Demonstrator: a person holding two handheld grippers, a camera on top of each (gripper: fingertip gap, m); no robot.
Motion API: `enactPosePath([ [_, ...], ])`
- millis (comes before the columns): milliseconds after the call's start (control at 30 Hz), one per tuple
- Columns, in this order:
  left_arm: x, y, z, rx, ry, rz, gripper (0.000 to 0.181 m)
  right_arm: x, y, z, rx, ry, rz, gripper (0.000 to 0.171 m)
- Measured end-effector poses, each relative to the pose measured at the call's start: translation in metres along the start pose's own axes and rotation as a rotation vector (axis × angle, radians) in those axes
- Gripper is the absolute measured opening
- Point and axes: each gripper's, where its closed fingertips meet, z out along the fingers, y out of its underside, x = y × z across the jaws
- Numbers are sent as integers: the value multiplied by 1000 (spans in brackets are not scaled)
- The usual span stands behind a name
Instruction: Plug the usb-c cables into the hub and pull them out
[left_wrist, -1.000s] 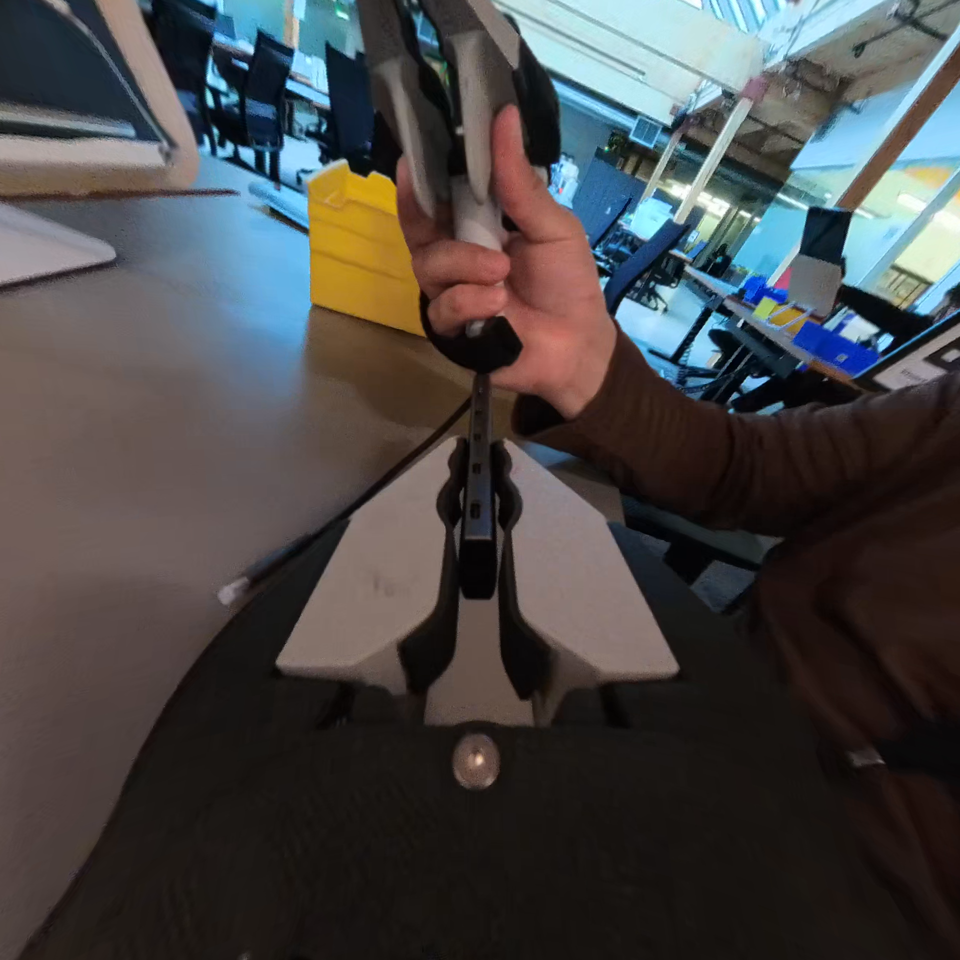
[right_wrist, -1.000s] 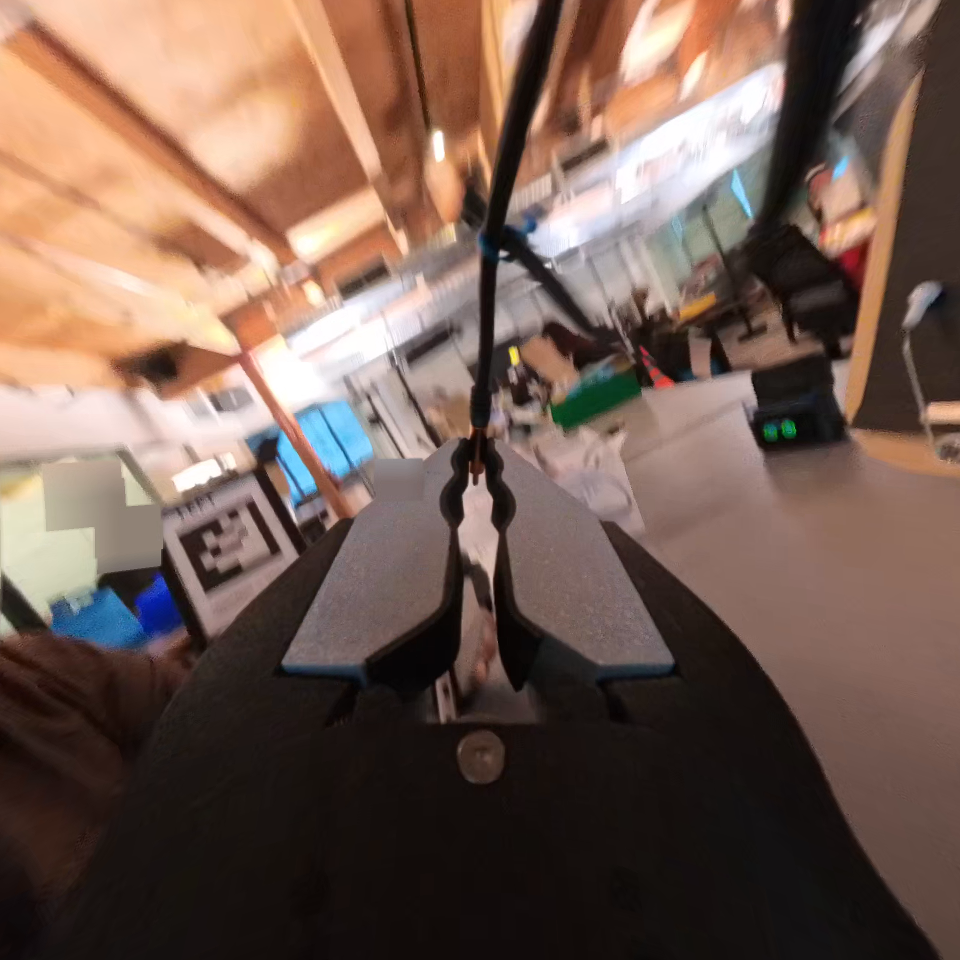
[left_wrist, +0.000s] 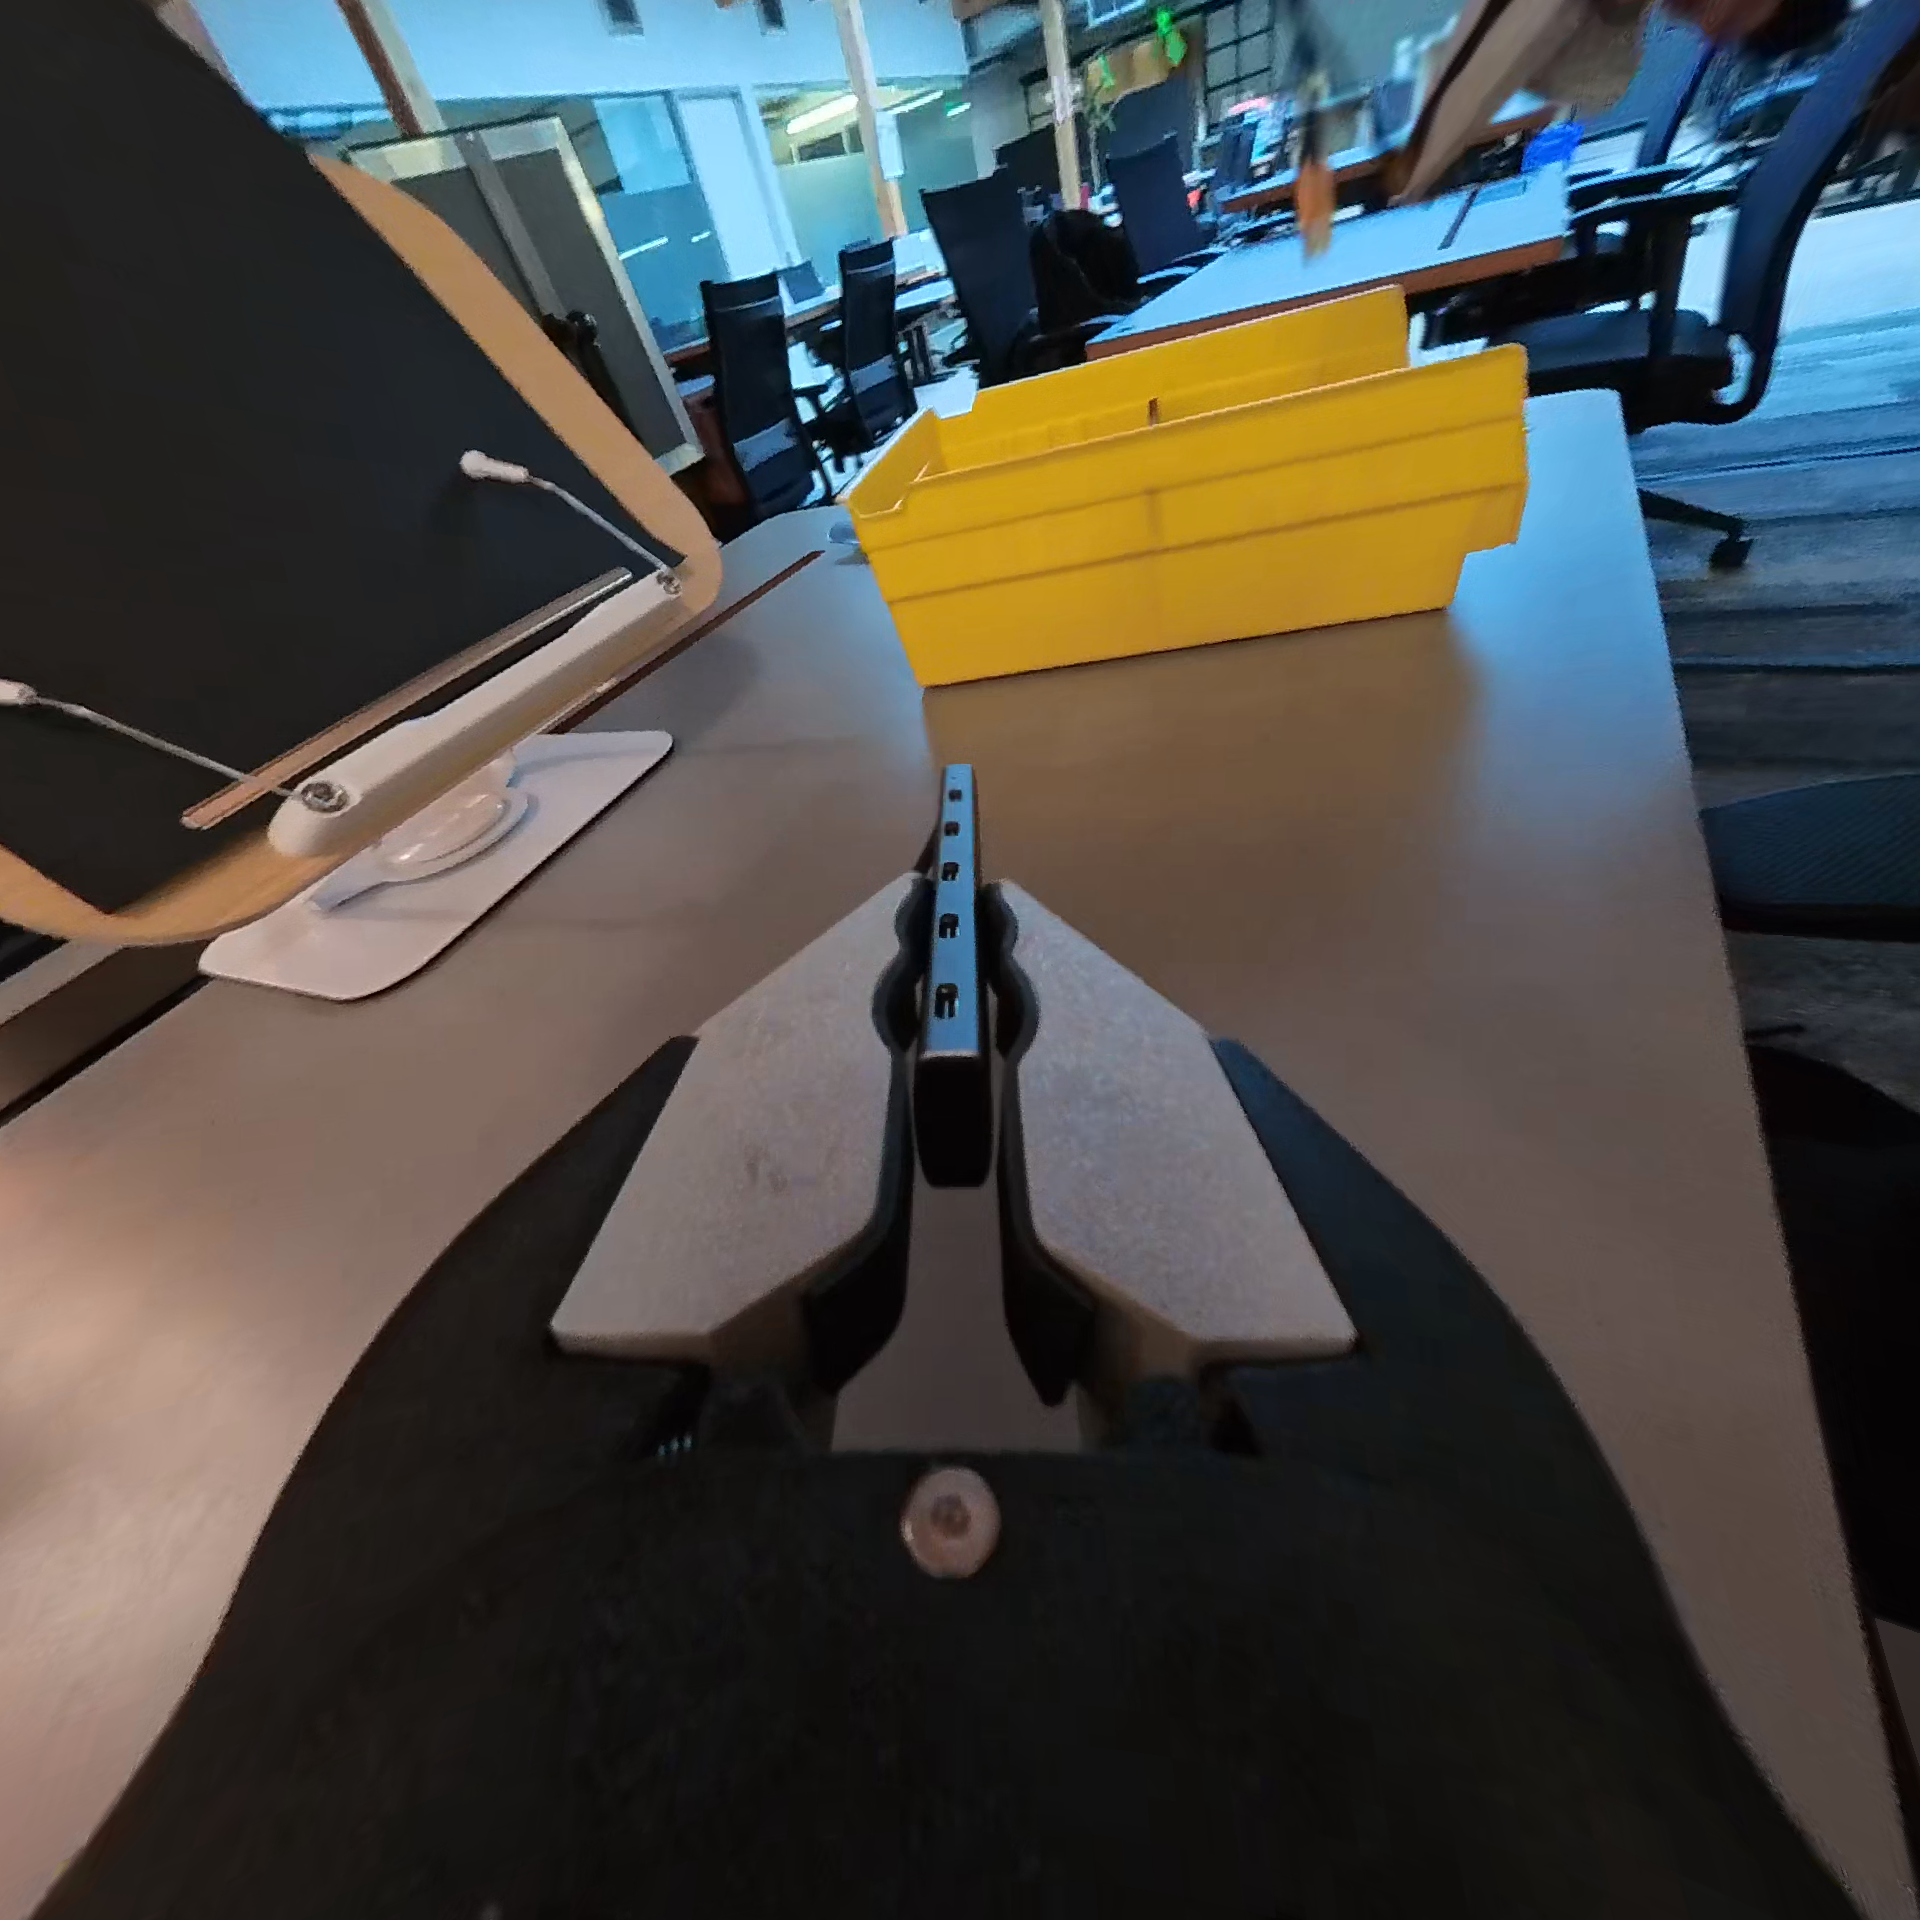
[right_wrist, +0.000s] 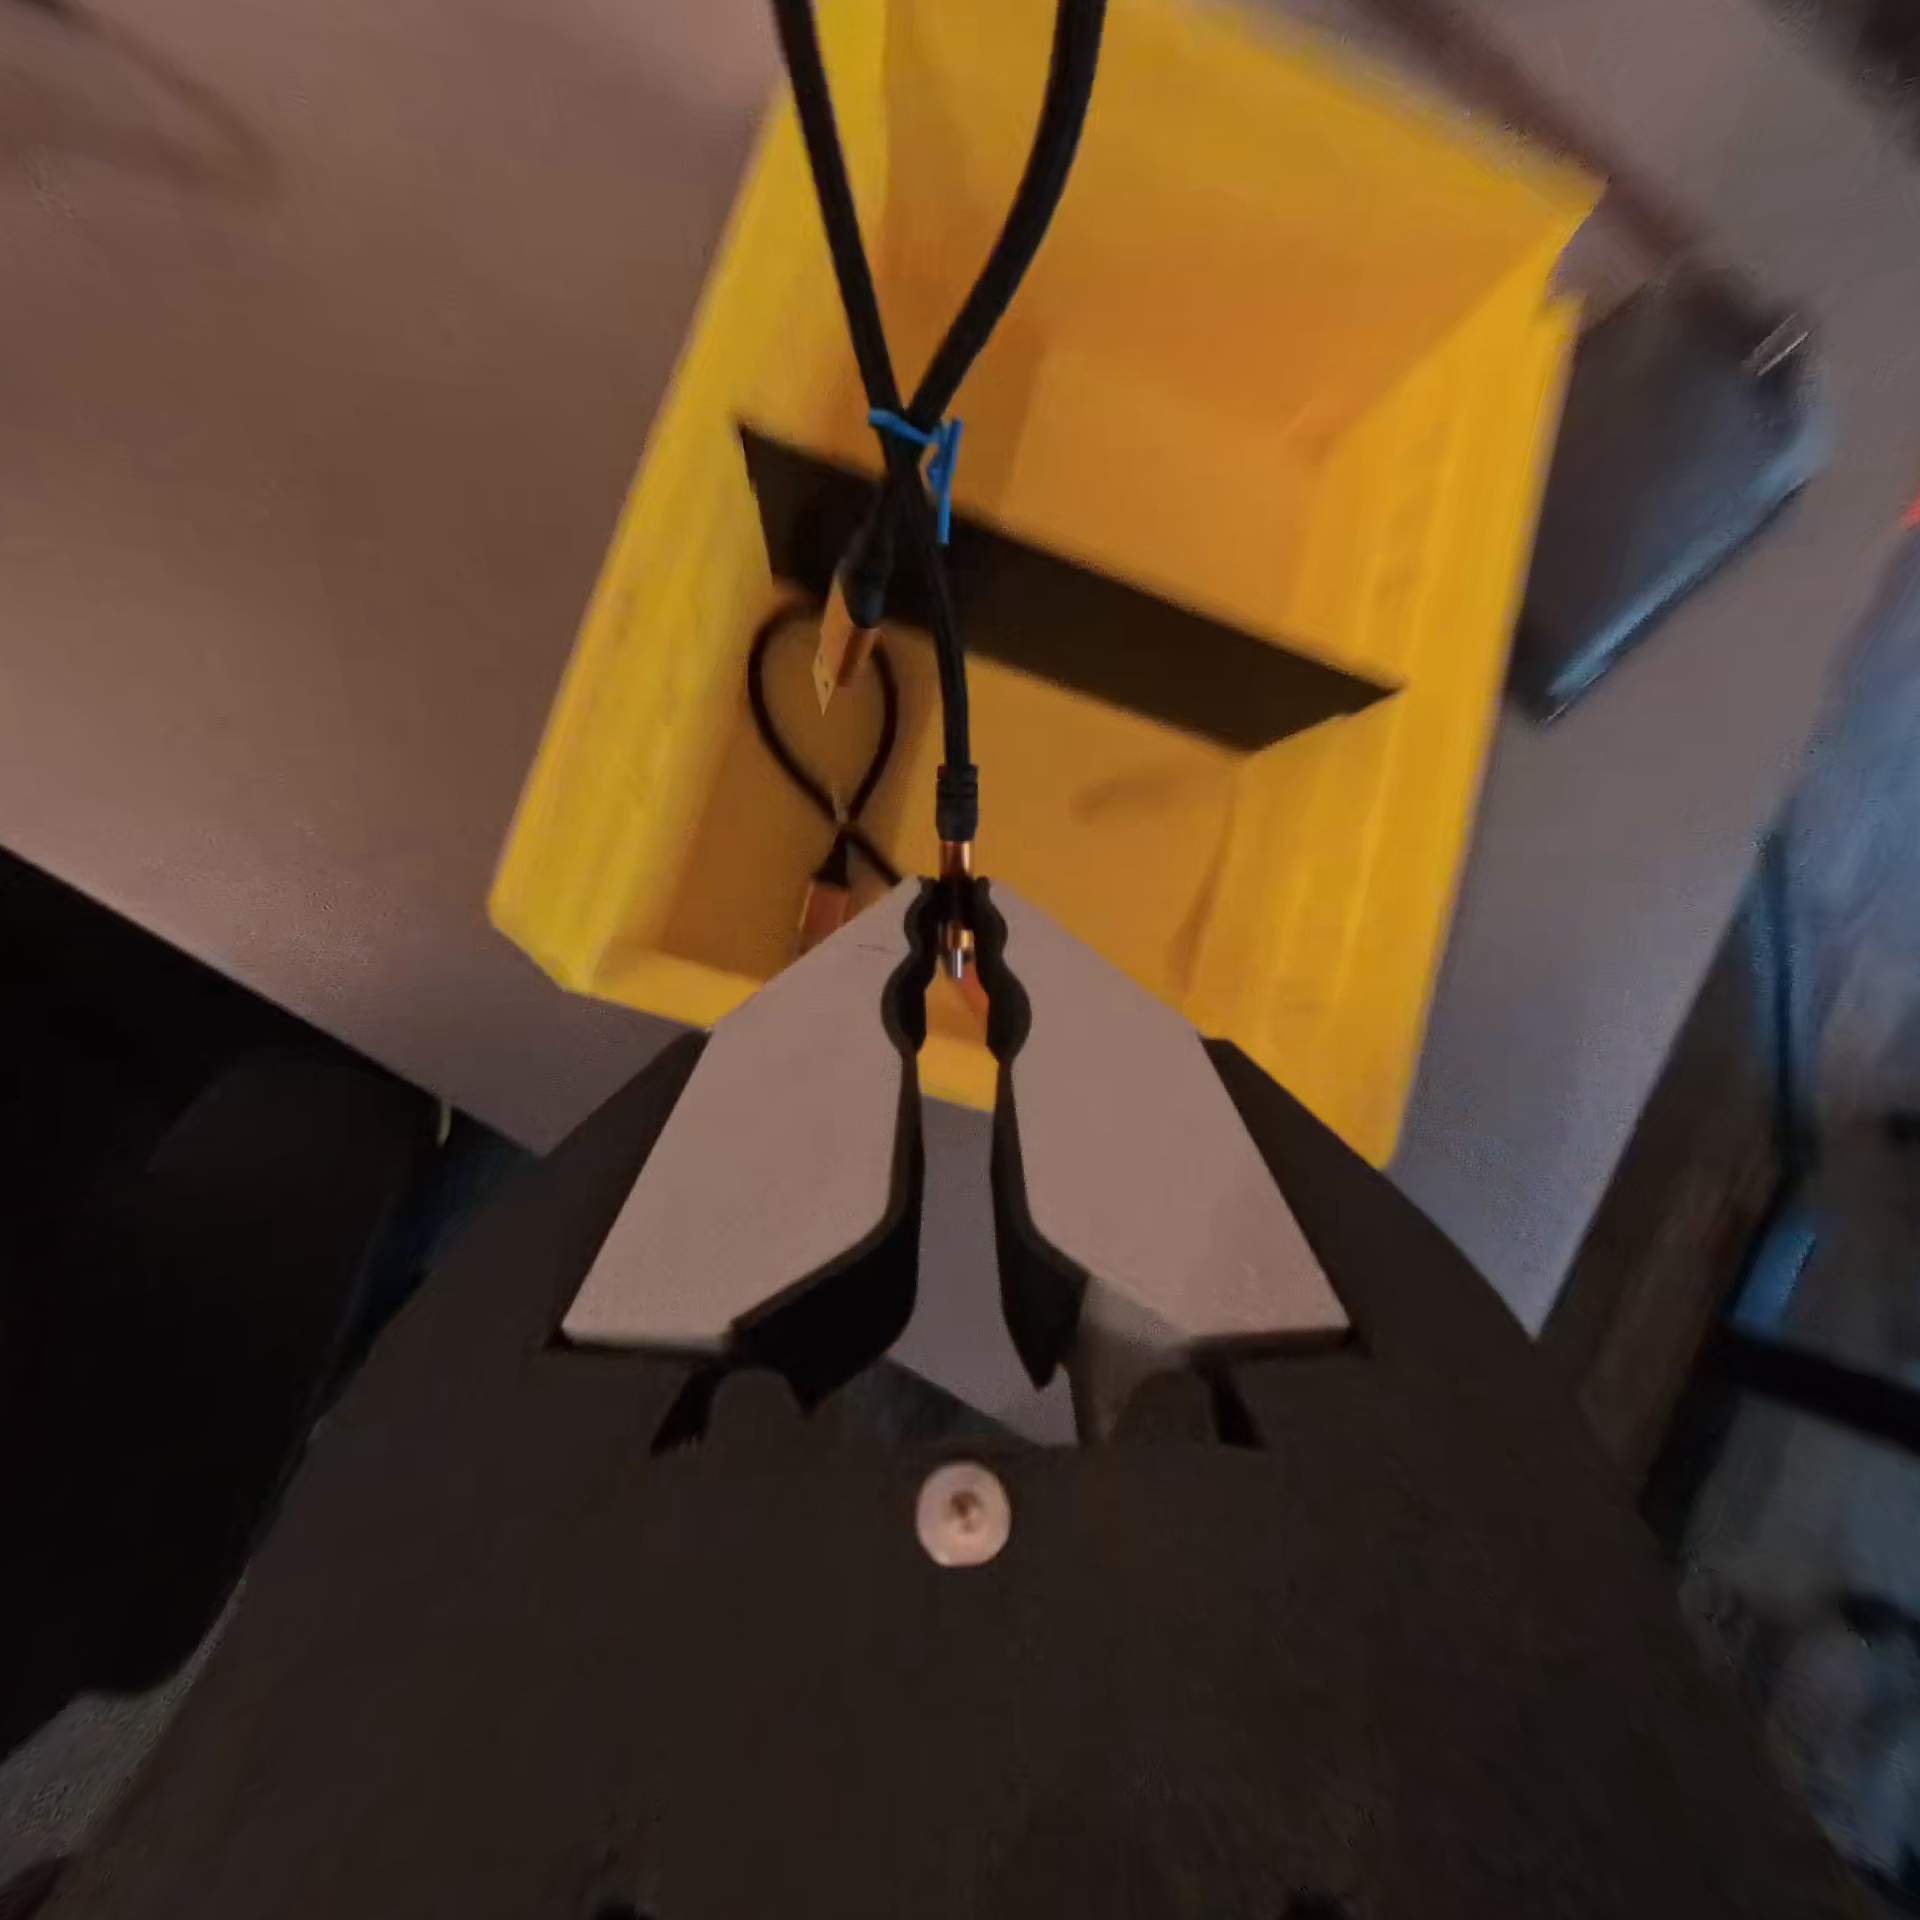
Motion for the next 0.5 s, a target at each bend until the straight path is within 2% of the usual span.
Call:
enactPosePath([
  [33, 4, -2, 0, 13, 26, 5, 7, -1, 12, 16, -80, -20, 9, 4],
  [100, 14, -8, -1, 44, 84, 18, 7, 6, 29, 42, -201, 28, 5, 20],
  [167, 24, -13, -3, 79, 139, 39, 7, 13, 28, 48, -244, 123, -12, 28],
  [300, 38, -21, -8, 137, 213, 54, 7, -15, -40, 19, -1, 204, -78, 47],
  [333, 40, -23, -9, 153, 225, 57, 7, -43, -64, 13, 88, 145, -126, 47],
  [400, 46, -31, -12, 195, 261, 54, 7, -135, -107, 7, 271, -119, -291, 49],
  [467, 50, -36, -16, 225, 291, 46, 7, -226, -125, 14, 361, -343, -487, 48],
  [500, 50, -37, -17, 234, 295, 43, 7, -257, -126, 28, 340, -380, -571, 48],
])
